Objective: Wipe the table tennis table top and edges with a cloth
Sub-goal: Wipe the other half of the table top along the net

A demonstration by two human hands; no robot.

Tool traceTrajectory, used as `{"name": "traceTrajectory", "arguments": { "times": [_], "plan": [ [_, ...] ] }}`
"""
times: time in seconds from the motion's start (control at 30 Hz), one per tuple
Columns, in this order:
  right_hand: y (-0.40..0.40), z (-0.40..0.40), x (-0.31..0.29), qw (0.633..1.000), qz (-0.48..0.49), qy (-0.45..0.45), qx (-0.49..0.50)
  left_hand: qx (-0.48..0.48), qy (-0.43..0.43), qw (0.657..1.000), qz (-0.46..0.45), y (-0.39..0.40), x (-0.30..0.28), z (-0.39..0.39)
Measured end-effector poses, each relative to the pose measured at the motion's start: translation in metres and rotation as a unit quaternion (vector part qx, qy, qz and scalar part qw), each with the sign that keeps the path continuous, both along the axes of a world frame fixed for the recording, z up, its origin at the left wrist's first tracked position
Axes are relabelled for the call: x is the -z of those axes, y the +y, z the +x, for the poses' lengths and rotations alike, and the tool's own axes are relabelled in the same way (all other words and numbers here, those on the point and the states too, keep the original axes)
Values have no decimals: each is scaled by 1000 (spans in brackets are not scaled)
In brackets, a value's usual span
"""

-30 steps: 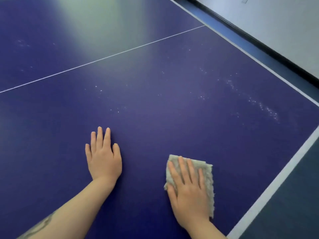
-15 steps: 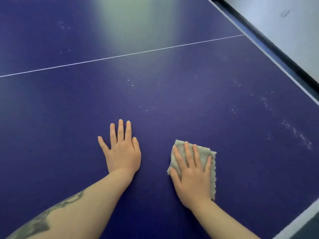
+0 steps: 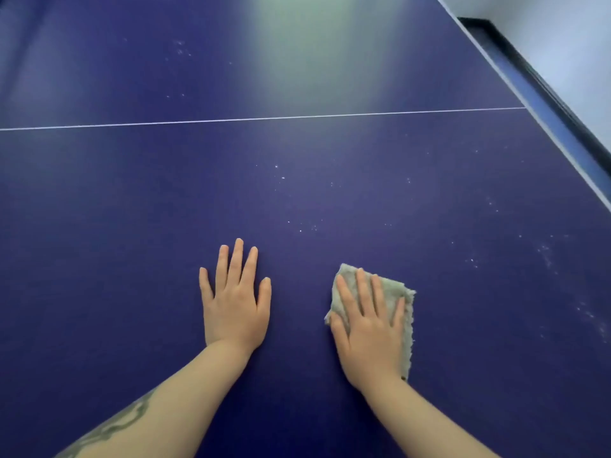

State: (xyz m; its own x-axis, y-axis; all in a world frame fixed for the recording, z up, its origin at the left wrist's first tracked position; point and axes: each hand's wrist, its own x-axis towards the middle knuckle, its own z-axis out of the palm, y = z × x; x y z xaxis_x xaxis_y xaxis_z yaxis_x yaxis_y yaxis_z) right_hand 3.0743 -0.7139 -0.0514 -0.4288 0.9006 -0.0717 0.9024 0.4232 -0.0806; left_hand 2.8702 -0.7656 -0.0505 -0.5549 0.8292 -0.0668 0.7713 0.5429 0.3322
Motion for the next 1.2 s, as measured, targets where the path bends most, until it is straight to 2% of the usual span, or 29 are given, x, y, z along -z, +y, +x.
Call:
{"name": "traceTrajectory", "arguments": {
  "times": [0.1, 0.17, 0.23, 0.3, 0.33, 0.4, 0.43, 0.5, 0.57, 0.63, 0.7, 0.77, 0.83, 0.9, 0.93, 1.07, 1.2],
  "plan": [
    [-19, -39, -1, 990, -12, 23, -138, -53, -47, 997, 30, 7, -4, -7],
    [-1, -66, -2, 976, -24, 23, -213, -49, -38, 998, 27, 21, -6, -24],
    [33, -82, -3, 970, -40, 11, -241, -29, -11, 1000, -1, 40, -6, -49],
    [70, -82, -4, 981, -58, -6, -187, -25, 10, 999, -31, 56, -5, -72],
    [83, -75, -2, 991, -56, -14, -123, -29, 18, 999, -38, 60, -4, -78],
    [85, -60, 4, 1000, -9, -11, -6, -33, 30, 998, -42, 63, -1, -81],
    [74, -58, 4, 1000, 15, -2, 11, -32, 35, 998, -45, 63, -1, -80],
    [44, -64, 2, 999, 27, 26, -40, -34, 41, 997, -51, 62, 0, -79],
    [33, -85, 1, 990, 14, 33, -140, -35, 42, 997, -57, 64, 0, -82],
    [52, -114, 0, 975, -11, 29, -219, -29, 44, 997, -59, 64, 0, -83],
    [86, -135, 0, 967, -35, 25, -250, -38, 41, 997, -57, 63, 1, -82],
    [128, -138, -2, 978, -56, 4, -200, -51, 40, 996, -65, 64, 2, -82],
    [153, -119, -1, 994, -47, -18, -95, -55, 42, 995, -76, 64, 3, -82],
    [146, -93, -1, 999, -28, -14, -35, -54, 42, 995, -71, 64, 3, -83],
    [132, -83, -2, 999, -18, -5, -44, -53, 44, 995, -68, 64, 5, -84],
    [78, -87, -3, 981, -20, 0, -195, -52, 44, 996, -66, 64, 5, -82],
    [112, -149, -5, 952, -49, 9, -301, -51, 47, 996, -63, 64, 5, -85]
  ]
}}
